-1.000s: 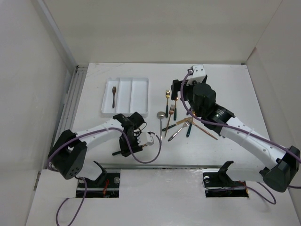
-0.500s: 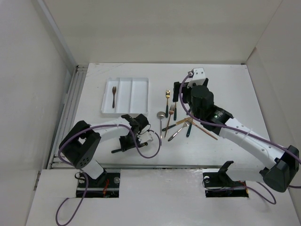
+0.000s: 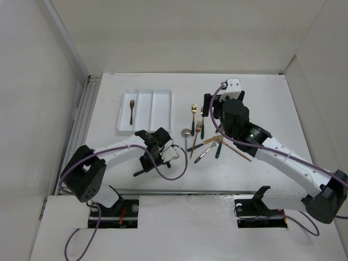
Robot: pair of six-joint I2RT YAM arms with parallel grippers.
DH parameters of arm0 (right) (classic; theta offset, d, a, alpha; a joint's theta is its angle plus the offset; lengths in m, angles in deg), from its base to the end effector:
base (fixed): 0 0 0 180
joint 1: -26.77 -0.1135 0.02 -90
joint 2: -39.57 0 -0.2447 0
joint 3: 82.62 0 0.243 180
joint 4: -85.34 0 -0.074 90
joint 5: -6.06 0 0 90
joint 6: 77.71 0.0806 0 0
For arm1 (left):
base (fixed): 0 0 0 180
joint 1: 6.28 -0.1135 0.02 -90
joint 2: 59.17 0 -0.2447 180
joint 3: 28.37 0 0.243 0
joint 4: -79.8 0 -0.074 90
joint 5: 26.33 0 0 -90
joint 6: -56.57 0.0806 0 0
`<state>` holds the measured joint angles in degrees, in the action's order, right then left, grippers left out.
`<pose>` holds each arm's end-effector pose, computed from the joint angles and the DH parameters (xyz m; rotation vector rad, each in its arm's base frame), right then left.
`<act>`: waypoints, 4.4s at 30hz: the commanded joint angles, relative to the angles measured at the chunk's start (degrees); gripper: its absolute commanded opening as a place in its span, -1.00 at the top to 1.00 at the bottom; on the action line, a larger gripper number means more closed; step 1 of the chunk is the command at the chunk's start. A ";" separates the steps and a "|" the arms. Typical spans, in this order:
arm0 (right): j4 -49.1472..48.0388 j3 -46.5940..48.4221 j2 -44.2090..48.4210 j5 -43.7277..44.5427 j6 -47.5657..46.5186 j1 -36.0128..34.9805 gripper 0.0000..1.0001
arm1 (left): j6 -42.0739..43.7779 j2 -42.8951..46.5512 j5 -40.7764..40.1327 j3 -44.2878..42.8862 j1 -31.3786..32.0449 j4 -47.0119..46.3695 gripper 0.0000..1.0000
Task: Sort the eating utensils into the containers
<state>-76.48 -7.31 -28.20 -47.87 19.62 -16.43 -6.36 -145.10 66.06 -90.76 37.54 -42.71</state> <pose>0.2549 0.1742 0.3462 -0.0847 1.7195 0.0991 0.1777 -0.1752 0.1079 1.7387 2.4341 -0.0959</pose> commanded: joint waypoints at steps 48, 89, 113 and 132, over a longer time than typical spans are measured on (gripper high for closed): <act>38.84 3.68 -20.91 -29.92 13.06 54.09 0.02 | -20.13 -30.01 6.14 -55.18 -44.34 -3.21 0.33; 46.40 8.42 -38.31 -26.23 9.28 52.60 0.12 | -18.98 -22.88 8.59 -57.90 -46.27 -3.21 0.30; 43.33 42.42 -32.59 -17.16 14.37 25.29 1.00 | -24.93 -15.23 -8.78 -58.16 -47.85 -3.39 0.40; 3.77 74.77 -72.32 -43.46 31.87 0.66 1.00 | -27.07 -4.16 2.08 -46.39 -54.27 -8.13 0.21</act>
<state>-67.81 62.35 -98.47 -88.85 47.99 -15.16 -32.59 -150.39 66.26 -138.65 -16.71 -50.11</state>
